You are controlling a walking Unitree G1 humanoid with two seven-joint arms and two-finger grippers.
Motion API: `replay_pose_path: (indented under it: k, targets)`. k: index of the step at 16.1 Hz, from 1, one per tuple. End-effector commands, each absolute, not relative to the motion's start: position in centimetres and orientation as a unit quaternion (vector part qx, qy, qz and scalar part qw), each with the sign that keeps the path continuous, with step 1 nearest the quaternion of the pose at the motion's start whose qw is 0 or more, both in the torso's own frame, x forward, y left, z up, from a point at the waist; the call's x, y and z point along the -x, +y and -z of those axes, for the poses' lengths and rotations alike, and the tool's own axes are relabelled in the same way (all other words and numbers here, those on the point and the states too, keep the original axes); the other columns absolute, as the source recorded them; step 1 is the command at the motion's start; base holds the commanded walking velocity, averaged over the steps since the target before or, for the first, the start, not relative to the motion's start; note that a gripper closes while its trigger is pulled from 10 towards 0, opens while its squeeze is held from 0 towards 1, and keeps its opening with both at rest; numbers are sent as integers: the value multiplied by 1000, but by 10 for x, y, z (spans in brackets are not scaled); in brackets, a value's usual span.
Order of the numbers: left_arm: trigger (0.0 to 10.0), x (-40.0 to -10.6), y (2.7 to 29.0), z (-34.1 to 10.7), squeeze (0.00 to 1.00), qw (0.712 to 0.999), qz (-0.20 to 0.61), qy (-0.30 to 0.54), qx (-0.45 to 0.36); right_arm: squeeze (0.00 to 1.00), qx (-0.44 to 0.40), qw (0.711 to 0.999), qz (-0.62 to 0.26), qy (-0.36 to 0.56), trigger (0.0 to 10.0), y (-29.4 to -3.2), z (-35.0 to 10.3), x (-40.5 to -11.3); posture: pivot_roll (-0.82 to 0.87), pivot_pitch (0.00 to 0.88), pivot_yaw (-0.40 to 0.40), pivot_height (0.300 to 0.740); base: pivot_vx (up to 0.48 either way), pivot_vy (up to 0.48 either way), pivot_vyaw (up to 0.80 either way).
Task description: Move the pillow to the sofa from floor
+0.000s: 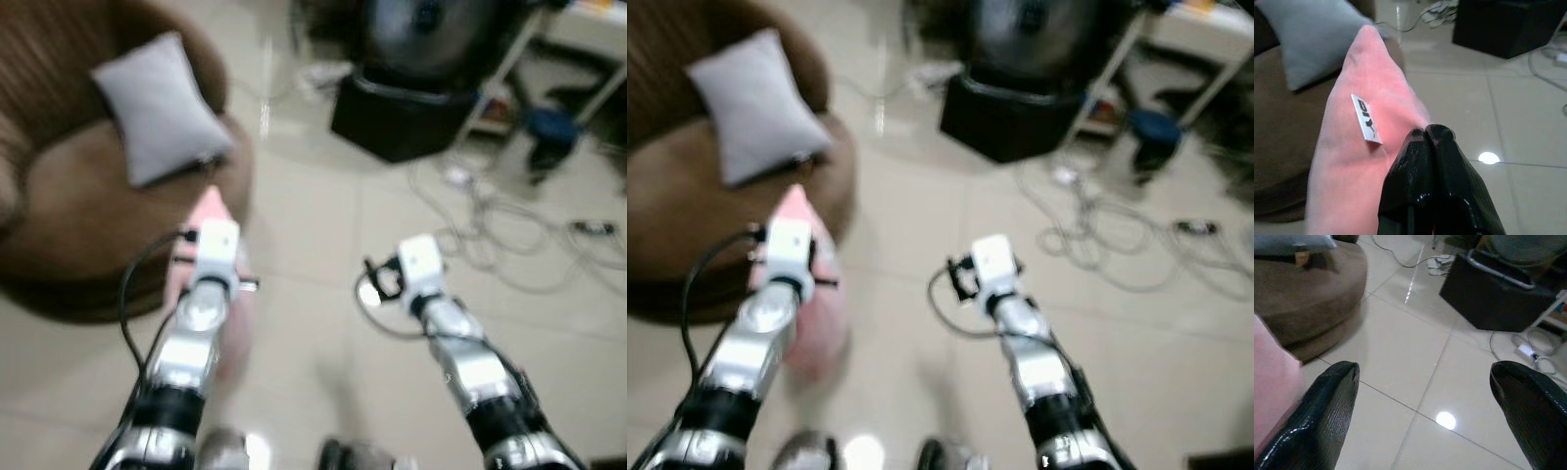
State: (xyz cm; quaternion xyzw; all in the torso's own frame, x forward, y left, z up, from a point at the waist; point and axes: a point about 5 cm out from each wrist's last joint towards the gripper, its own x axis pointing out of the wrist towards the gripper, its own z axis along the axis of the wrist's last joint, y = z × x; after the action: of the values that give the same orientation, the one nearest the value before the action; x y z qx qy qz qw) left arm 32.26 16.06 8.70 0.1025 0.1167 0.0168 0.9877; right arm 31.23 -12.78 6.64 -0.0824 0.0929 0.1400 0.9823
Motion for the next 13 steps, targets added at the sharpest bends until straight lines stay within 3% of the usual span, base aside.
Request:
replay_pose_path:
  k: [1, 8, 13]
  targets:
    - [0, -326, 170, -93, 0, 987, -43, 109, -106, 0, 79, 979, -158, 101, 10000, -126, -61, -306, 202, 141, -134, 740, 281, -386, 0]
    - [0, -338, 199, -92, 0, 978, -109, 138, -116, 0, 57, 965, -166, 193, 10000, -194, -25, -242, 215, 170, -166, 740, 347, -321, 0]
    - [0, -343, 208, -94, 0, 975, -132, 136, -117, 0, 50, 965, -178, 184, 10000, -195, -31, -236, 209, 176, -167, 740, 437, -52, 0]
